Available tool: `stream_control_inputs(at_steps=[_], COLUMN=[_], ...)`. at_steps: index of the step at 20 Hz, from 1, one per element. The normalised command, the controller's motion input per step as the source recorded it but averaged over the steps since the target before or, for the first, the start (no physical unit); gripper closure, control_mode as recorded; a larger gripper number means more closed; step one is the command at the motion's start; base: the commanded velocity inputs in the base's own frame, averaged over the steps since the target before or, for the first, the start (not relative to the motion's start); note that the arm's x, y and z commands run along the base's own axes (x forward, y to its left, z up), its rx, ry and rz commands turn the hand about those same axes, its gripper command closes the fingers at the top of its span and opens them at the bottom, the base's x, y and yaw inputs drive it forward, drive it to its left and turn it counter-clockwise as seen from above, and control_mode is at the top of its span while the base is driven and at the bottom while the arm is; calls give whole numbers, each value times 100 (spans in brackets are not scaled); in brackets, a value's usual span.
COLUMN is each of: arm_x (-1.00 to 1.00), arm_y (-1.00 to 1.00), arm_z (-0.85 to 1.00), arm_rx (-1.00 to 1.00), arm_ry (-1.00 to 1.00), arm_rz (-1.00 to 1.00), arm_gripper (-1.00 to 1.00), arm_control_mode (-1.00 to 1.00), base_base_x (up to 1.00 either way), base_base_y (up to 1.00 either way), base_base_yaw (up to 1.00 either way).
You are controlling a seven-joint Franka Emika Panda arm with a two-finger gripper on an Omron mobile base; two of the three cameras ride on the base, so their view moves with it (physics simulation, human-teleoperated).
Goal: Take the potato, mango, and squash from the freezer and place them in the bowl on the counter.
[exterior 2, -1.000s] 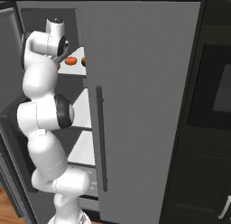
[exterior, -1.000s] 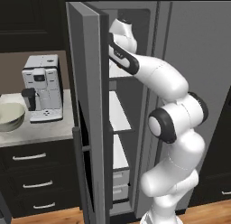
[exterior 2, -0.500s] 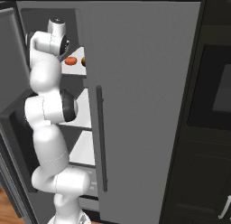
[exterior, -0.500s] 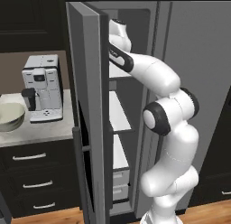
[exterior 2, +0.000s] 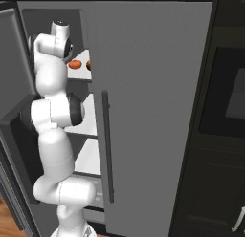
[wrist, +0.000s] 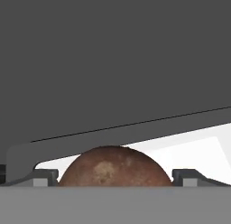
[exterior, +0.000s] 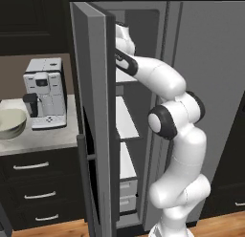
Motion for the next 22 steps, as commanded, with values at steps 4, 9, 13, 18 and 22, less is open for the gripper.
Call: stream_control_inputs(at_steps=[4,9,13,18,22], arm_x=[0,0,0,-9,-46], arm_y=[-14,-2,0,-4,-7], arm_z=[-44,-73,-88,-68,-35], arm_rx=[0,0,-1,0,0], arm_ry=[9,4,0,-6,-19], arm_rz=[0,2,5,6,2], arm_gripper=[-100,-100,100,100,100], arm_control_mode=[-100,-100,-100,-100,-100], base_base_x=[0,0,0,0,0], base_base_y=[0,0,0,0,0], base_base_yaw=[0,0,0,0,0])
